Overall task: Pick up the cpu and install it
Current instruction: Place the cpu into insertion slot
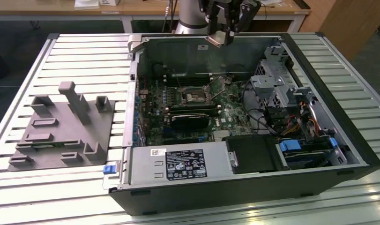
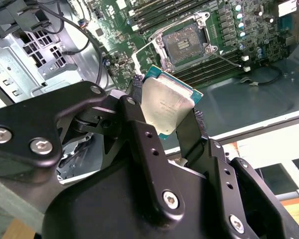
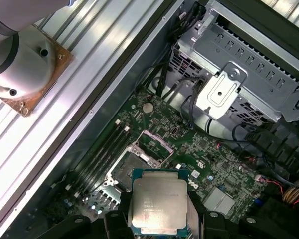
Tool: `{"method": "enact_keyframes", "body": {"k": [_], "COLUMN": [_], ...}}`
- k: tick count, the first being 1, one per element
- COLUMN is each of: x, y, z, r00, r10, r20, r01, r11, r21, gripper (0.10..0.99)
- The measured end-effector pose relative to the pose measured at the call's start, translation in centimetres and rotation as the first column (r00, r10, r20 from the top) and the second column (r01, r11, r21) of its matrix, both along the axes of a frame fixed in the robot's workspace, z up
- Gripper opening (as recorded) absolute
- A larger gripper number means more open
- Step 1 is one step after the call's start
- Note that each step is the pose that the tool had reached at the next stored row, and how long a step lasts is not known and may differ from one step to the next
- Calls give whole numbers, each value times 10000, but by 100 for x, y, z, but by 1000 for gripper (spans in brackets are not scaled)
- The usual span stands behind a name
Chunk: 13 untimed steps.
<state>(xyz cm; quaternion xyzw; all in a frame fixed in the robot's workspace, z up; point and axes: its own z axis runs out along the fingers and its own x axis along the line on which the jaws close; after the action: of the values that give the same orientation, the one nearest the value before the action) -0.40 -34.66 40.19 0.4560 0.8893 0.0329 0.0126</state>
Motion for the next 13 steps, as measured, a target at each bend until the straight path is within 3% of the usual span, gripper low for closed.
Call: {"method": "enact_keyframes", "body": {"k": [13], "x": [0], "y": [0], "z": [-61], "r00": [10000], "r10": [-49], "r20": [0], "r01": [49], "r11": [10000], "r21": [0], "gripper": [525]}}
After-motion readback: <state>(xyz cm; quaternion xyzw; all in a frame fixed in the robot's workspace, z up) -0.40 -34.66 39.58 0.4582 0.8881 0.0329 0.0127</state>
